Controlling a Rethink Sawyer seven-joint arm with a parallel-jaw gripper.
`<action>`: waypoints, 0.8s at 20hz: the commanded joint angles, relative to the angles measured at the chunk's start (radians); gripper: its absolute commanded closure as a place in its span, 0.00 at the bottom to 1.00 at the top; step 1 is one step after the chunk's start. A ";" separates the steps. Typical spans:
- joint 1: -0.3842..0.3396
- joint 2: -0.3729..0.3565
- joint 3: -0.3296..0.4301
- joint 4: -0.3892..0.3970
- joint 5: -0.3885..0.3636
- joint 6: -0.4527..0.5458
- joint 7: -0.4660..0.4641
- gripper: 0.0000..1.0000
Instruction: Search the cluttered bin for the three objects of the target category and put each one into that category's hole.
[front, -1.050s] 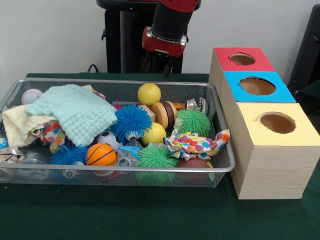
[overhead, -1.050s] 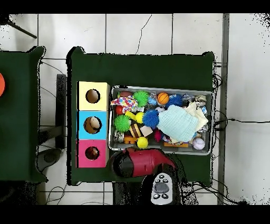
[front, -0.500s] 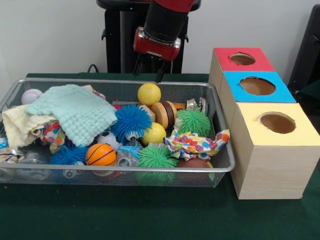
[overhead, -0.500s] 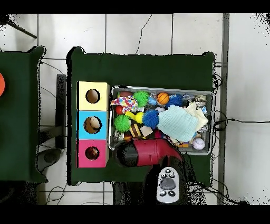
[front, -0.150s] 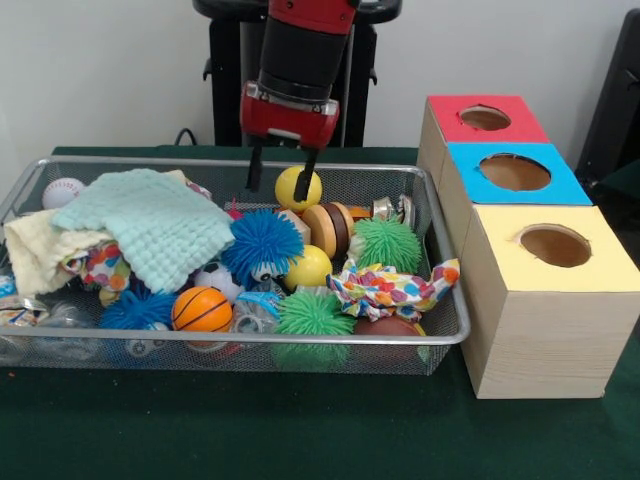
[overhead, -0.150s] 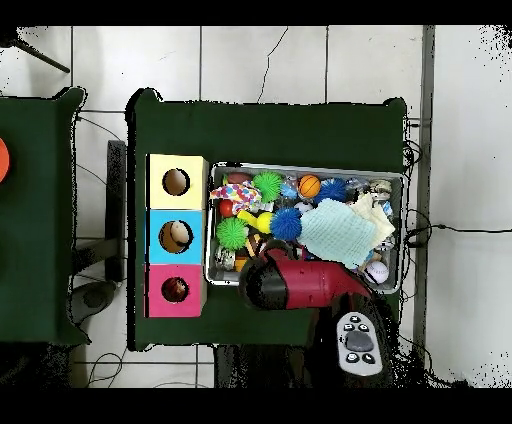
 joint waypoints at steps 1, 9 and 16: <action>0.012 0.019 0.076 -0.007 0.044 -0.019 0.147 0.00; -0.022 0.025 0.149 0.018 0.083 -0.025 0.162 0.00; -0.075 0.083 0.288 0.011 0.140 -0.085 0.184 0.00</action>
